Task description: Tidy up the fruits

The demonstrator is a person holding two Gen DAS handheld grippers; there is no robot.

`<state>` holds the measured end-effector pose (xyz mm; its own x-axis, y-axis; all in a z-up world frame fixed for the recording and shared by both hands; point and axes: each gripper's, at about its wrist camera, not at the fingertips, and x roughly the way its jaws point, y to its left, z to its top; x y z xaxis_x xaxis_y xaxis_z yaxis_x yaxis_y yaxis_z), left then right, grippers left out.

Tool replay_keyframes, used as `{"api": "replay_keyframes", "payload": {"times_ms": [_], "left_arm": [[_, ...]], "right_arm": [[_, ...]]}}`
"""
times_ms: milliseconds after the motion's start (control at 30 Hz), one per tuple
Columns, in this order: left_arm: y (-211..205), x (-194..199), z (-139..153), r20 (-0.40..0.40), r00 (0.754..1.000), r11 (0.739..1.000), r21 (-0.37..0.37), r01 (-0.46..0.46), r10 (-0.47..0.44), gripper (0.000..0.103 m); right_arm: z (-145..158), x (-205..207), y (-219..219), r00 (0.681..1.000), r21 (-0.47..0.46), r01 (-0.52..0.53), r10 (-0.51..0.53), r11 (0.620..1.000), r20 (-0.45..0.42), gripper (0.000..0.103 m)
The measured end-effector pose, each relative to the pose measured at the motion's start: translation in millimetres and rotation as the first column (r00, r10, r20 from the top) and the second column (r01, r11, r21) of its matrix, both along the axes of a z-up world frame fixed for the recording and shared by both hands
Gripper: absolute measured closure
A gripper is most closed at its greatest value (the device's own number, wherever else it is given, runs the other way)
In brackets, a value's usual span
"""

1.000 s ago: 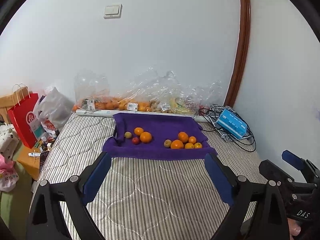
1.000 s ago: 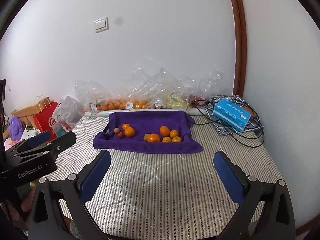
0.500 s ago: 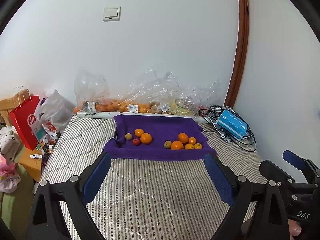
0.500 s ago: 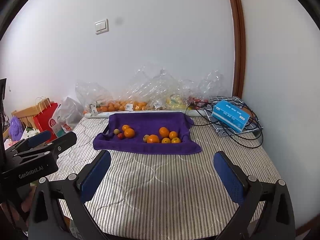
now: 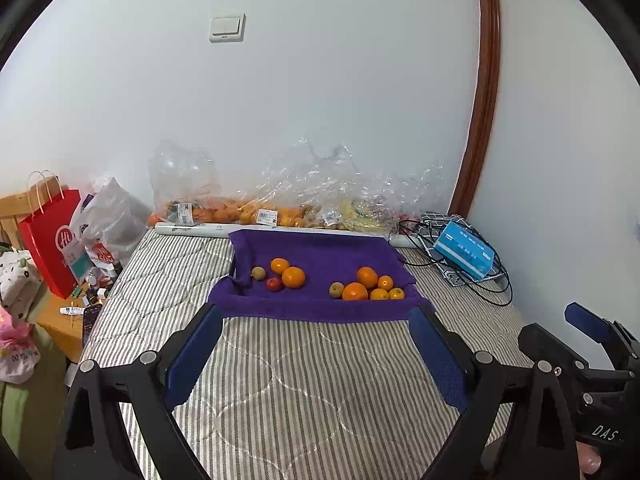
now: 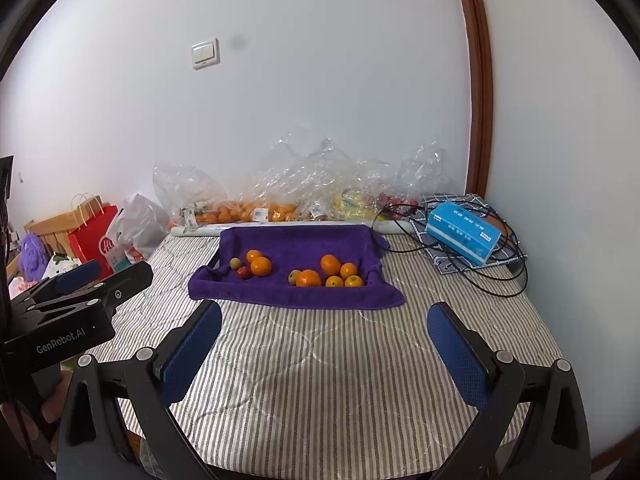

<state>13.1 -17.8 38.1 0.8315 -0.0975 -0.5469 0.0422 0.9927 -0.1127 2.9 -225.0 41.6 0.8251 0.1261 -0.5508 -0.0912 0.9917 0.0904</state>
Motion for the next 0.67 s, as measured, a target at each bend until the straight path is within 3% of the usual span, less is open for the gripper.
{"api": "replay_keyframes", "payload": {"times_ms": [667], "left_arm": [[4.9, 4.6, -3.6, 0.009, 1.000, 1.000, 0.005, -0.006, 0.006, 0.008]], "right_arm": [[0.2, -0.7, 4.8, 1.000, -0.003, -0.014, 0.014, 1.000, 0.012, 0.002]]}}
